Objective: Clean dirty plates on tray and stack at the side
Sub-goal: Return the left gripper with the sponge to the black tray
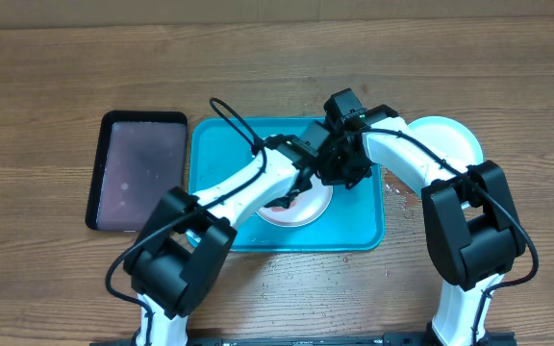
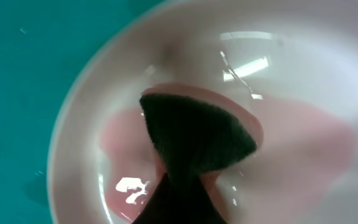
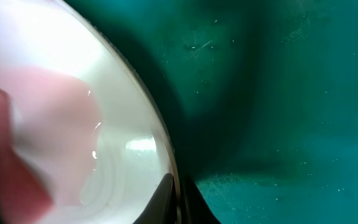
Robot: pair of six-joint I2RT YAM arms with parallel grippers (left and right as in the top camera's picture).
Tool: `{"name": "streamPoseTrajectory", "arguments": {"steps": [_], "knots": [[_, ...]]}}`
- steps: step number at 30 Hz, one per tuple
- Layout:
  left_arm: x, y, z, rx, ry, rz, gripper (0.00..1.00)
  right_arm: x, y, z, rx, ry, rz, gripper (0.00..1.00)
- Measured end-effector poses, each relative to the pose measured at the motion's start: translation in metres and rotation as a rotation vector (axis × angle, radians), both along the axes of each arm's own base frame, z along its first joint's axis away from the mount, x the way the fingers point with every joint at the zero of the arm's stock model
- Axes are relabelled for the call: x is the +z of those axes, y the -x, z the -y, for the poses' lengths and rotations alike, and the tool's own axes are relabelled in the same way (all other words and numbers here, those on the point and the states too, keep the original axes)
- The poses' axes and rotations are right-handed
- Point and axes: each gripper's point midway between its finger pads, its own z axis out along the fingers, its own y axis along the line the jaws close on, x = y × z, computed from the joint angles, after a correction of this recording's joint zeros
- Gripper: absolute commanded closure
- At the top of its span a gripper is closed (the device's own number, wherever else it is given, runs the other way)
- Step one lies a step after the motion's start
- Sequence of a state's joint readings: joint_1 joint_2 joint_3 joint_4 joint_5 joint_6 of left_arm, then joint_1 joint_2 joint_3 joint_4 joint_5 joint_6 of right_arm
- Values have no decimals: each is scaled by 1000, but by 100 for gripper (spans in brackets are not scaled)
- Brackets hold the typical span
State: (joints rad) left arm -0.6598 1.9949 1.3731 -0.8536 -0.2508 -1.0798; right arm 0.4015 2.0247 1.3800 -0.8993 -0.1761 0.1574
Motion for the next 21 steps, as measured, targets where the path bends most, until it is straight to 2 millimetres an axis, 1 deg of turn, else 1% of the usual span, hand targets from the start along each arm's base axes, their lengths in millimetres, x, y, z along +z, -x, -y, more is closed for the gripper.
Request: {"name": "streamPoseTrajectory", "arguments": {"steps": [2, 4, 6, 7, 10, 12, 14, 16, 18, 21], "knots": [[7, -7, -11, -3, 1, 8, 96, 0, 0, 0, 0, 1, 0, 96], [20, -16, -23, -10, 9, 30, 96, 0, 0, 0, 0, 0, 1, 95], [39, -27, -32, -40, 25, 76, 96, 0, -1, 0, -3, 1, 2, 84], [49, -32, -36, -56, 31, 100, 96, 0, -1, 1, -4, 6, 5, 81], [80, -43, -53, -115, 33, 163, 96, -1, -3, 3, -2, 18, 13, 80], [93, -48, -66, -148, 28, 184, 96, -1, -3, 3, -1, 21, 17, 80], [98, -53, -82, -183, 26, 183, 96, -1, -4, 3, -1, 21, 18, 80], [98, -58, -101, -202, 28, 166, 96, -1, -4, 2, 0, 17, 18, 81], [95, -61, -126, -204, 35, 140, 96, -1, -4, 1, 0, 8, 16, 86], [94, -65, -169, -178, 39, 120, 96, -2, -3, -4, 3, -17, 5, 96]]}}
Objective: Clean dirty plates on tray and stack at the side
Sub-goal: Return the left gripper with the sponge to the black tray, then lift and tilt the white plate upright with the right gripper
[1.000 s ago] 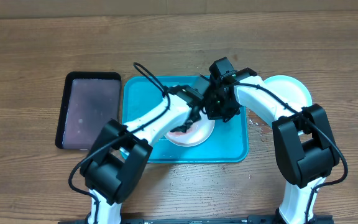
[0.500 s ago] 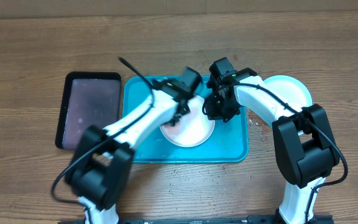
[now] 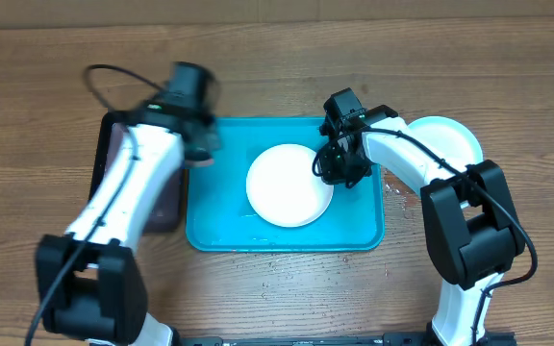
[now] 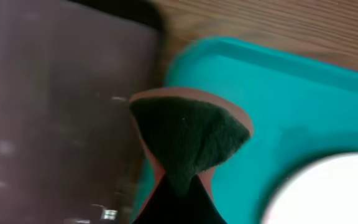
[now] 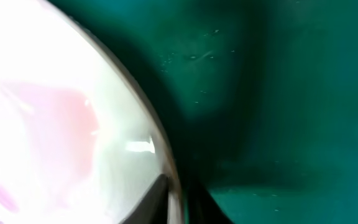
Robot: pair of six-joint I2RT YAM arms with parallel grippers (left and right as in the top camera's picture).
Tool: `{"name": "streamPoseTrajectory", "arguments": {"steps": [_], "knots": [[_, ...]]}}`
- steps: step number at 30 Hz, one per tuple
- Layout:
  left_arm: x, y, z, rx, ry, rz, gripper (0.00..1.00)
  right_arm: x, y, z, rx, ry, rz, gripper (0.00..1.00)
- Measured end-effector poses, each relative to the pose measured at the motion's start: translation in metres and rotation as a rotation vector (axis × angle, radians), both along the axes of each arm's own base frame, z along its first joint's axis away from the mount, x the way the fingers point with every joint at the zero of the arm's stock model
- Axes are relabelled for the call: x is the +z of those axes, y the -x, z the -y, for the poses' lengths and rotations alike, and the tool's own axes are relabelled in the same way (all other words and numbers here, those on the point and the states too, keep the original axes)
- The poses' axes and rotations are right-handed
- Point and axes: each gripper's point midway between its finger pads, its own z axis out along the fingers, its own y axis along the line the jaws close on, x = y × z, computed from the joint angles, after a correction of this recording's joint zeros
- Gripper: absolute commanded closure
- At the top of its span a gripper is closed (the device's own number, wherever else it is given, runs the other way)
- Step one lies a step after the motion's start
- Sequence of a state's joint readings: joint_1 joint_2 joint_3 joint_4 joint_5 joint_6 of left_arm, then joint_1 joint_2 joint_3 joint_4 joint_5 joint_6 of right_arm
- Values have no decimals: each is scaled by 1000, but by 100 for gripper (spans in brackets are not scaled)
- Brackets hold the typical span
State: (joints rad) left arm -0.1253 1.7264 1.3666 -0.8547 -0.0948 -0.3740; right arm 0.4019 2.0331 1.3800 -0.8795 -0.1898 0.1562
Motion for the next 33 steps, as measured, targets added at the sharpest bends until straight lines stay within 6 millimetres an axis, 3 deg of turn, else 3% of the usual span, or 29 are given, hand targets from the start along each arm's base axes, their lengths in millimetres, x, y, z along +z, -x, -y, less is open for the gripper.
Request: {"name": "streamPoseTrajectory", "arguments": {"steps": [4, 7, 15, 17, 20, 22, 24, 26, 29, 33], "knots": [[-1, 0, -46, 10, -4, -15, 96, 0, 2, -4, 0, -30, -15, 96], [-5, 2, -61, -23, -12, -30, 96, 1, 2, -6, 1, -40, -17, 96], [-31, 4, -67, -150, -44, -107, 96, 14, -6, -1, -1, 9, 4, 96], [-41, 4, -67, -162, -45, -134, 96, 24, -17, 3, -6, 40, 50, 96], [-62, 4, -69, -175, -55, -180, 95, 54, -35, 16, -25, 106, 166, 96], [-68, 1, -70, -178, -60, -182, 85, 68, -40, 24, -38, 146, 221, 96], [-71, -1, -71, -176, -64, -180, 56, 80, -45, 35, -52, 196, 272, 96], [-71, -5, -72, -181, -69, -168, 44, 91, -50, 44, -64, 252, 322, 96], [-71, -7, -75, -175, -74, -156, 41, 106, -56, 56, -77, 354, 402, 96], [-70, -10, -76, -173, -78, -147, 39, 124, -62, 54, -70, 452, 506, 96]]}}
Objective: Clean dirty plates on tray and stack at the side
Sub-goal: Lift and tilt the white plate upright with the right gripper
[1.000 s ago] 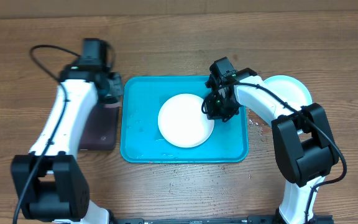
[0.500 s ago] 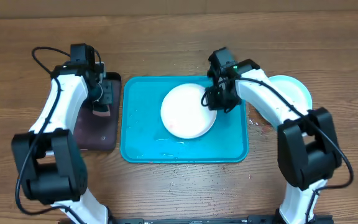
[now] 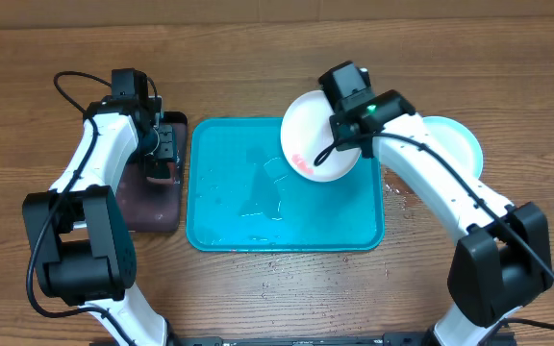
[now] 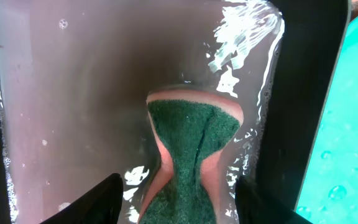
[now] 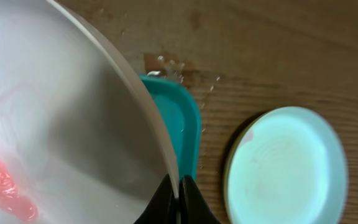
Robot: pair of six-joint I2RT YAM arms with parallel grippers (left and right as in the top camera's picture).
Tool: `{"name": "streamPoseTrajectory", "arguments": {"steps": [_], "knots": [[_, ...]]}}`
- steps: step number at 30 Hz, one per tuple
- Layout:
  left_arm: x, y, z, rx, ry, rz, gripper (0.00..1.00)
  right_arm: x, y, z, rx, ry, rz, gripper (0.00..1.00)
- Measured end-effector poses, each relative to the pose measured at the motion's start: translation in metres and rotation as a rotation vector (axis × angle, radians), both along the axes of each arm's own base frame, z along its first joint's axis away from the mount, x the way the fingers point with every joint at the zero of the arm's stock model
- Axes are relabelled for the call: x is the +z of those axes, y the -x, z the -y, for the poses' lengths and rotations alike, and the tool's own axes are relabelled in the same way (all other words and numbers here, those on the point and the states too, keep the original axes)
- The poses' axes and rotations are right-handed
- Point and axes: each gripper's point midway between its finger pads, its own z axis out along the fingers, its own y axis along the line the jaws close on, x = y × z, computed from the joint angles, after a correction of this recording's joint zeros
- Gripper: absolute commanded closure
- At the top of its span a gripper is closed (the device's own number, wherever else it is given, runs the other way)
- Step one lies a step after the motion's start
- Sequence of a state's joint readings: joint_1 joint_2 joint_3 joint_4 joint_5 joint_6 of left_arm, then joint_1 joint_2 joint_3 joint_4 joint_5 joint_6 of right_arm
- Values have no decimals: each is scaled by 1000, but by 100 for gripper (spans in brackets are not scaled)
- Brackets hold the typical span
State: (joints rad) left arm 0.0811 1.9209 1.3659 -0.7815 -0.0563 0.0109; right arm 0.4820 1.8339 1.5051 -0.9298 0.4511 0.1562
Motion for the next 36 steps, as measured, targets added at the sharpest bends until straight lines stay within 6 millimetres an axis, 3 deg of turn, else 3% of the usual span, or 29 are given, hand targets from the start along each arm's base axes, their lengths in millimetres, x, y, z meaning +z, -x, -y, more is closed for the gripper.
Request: {"name": "streamPoseTrajectory", "arguments": {"steps": [13, 20, 23, 26, 36], "knots": [[4, -17, -1, 35, 3, 72, 34, 52, -1, -40, 39, 272, 308, 96], [-25, -16, -1, 42, 9, 21, 43, 72, 0, -54, 25, 318, 423, 96], [-37, -16, -1, 56, 14, 2, 59, 74, 0, -52, 18, 329, 430, 96], [-38, -19, 0, 61, 22, 14, 93, 74, 0, -51, 15, 333, 433, 96], [-34, -25, -1, 60, 21, 30, 95, 74, 0, -51, 16, 332, 430, 96]]}}
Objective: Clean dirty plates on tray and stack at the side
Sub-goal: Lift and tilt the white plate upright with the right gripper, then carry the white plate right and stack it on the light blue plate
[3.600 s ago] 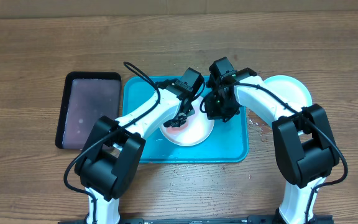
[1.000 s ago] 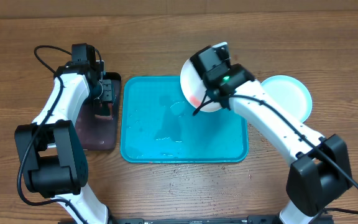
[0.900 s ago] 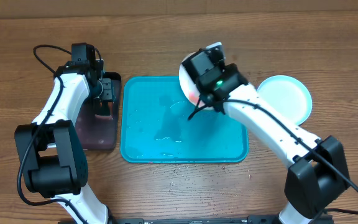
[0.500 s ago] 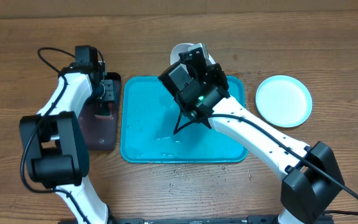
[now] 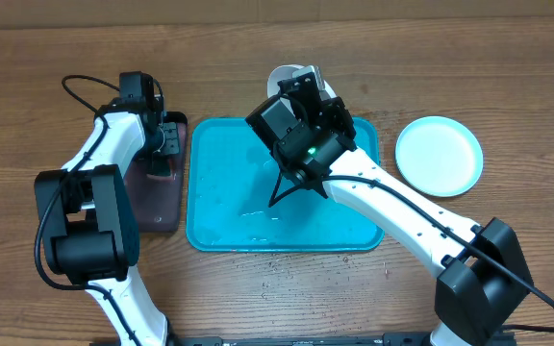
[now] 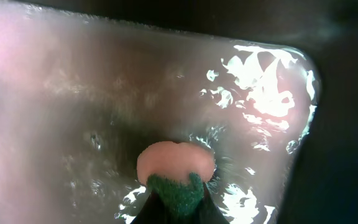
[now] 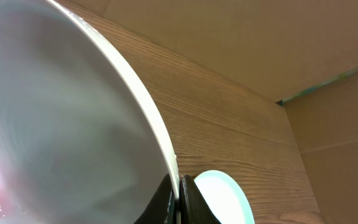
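My right gripper (image 7: 179, 186) is shut on the rim of a white plate (image 7: 61, 124), held tilted on edge above the far side of the teal tray (image 5: 229, 207); the plate (image 5: 291, 82) shows only as a white sliver behind the wrist. A little pink residue sits at its lower edge. My left gripper (image 6: 174, 208) is shut on the pink and green sponge (image 6: 175, 168), which is pressed down into the cloudy water of the black basin (image 5: 138, 207). A pale green plate (image 5: 439, 156) lies on the table to the right.
The tray's surface carries water drops and a wet patch (image 5: 263, 197). The black basin sits directly against the tray's left side. The right arm (image 5: 392, 207) stretches across the tray's right half. A cardboard wall (image 7: 260, 37) rises behind the table.
My right gripper has raised the white plate and tipped it steeper, now nearly on edge over the tray's far side. The sponge sits deeper in the basin water, with less green showing.
First my left gripper pressed the sponge on the white plate on the tray while the right gripper held its rim. Then the sponge was over the basin's edge. Later it was in the basin water and the plate was lifted, tilted; now it stands steeper.
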Robot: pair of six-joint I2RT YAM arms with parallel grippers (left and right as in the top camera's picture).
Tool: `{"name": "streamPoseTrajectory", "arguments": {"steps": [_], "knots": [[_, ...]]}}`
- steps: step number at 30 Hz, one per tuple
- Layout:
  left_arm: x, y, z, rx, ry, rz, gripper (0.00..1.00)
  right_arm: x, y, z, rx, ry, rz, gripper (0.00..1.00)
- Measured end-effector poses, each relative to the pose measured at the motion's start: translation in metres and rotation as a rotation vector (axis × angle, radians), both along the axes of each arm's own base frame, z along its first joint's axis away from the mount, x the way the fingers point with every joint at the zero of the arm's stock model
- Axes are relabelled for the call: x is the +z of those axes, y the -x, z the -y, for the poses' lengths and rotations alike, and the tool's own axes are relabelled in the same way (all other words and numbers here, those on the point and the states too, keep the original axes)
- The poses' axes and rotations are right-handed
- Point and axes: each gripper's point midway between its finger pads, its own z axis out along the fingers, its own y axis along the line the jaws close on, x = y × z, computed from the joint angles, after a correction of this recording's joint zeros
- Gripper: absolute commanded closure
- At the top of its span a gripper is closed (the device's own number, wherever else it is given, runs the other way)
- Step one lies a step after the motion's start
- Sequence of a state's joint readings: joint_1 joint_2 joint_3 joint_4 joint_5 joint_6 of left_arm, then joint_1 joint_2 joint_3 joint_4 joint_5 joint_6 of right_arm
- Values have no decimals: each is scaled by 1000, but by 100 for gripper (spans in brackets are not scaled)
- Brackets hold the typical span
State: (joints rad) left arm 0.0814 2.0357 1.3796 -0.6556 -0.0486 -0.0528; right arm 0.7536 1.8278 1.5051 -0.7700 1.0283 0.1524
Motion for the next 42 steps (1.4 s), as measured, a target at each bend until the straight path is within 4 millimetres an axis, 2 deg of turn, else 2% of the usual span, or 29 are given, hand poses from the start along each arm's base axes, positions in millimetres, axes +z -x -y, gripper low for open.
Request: {"name": "streamPoseTrajectory", "arguments": {"steps": [2, 3, 5, 13, 17, 19, 20, 21, 22, 23, 33, 34, 35, 36, 38, 42], "knots": [[4, 0, 0, -2, 0, -11, 49, 0, 0, 0, 0, 0, -1, 96], [7, 0, 0, 0, 0, -14, 38, 0, 0, 0, 1, 0, -1, 96], [13, 0, 0, 0, 2, -25, 33, -1, 0, 0, 2, -3, -3, 96], [13, 24, 2, 0, 10, -130, 34, -5, 0, -4, 19, -24, -23, 96], [3, 33, 3, 1, 13, -154, 36, -6, 1, -5, 23, -28, -28, 96], [-4, 39, 3, 3, 14, -168, 46, -6, 1, -5, 23, -28, -28, 96], [-6, 41, 3, 8, 14, -170, 55, -6, 1, -5, 23, -28, -28, 96], [-7, 41, 3, 12, 17, -170, 70, -6, 1, -5, 23, -29, -28, 96], [-7, 41, 3, 15, 16, -168, 91, -6, 1, -5, 23, -29, -28, 96], [-7, 41, 2, 19, 15, -167, 96, -6, 1, -5, 23, -29, -28, 96], [-2, 49, -8, 32, -40, -207, 96, -6, 1, -6, 25, -31, -30, 96], [0, 48, -8, 33, -41, -207, 92, -6, 1, -6, 25, -31, -30, 96], [4, 46, -9, 34, -45, -202, 83, -6, 1, -6, 25, -32, -30, 96], [9, 41, -10, 34, -49, -191, 64, -6, 1, -6, 26, -31, -31, 96], [17, 35, -11, 40, -52, -168, 38, -6, 1, -6, 26, -33, -31, 96], [39, 26, -12, 53, -55, -112, 35, -7, 1, -6, 25, -36, -30, 96]]}}
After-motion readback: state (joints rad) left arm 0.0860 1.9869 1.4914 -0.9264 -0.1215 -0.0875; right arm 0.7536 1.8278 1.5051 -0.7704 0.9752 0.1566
